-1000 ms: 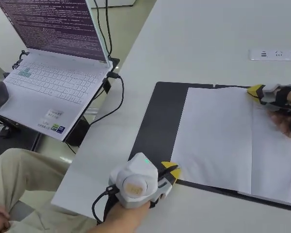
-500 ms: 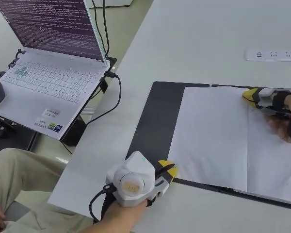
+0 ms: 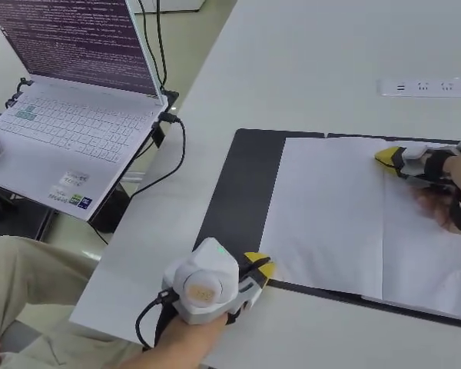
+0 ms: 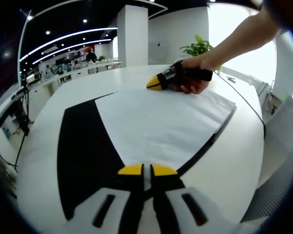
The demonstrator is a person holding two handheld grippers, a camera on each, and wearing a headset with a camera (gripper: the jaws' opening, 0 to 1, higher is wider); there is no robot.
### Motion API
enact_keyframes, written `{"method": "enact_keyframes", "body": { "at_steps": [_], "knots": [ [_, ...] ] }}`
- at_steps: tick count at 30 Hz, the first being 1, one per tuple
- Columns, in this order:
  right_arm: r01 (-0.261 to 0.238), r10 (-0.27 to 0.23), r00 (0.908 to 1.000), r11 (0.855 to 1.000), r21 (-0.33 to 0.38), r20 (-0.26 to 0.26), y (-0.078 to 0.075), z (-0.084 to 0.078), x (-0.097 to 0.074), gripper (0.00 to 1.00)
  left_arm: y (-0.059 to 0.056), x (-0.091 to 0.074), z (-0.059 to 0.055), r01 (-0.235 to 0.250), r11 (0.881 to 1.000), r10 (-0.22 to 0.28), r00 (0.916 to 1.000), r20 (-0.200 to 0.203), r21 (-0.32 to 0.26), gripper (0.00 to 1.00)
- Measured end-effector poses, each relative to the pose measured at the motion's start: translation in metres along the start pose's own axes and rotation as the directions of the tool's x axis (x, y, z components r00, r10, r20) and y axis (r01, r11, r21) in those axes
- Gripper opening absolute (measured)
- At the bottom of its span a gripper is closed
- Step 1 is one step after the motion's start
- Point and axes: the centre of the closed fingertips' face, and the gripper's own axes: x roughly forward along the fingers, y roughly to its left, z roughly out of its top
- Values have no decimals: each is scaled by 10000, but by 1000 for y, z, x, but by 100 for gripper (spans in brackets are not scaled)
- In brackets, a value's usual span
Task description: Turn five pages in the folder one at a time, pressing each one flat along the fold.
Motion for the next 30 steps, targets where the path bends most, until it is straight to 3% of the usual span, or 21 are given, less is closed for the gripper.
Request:
{"method": "enact_keyframes", "body": {
  "at_steps": [30],
  "knots": [
    [-435,447,9984,9984,348,-351,-3,-31,-25,0,1,-1,0,-49,10000,49,10000,38,30,3]
  ]
}}
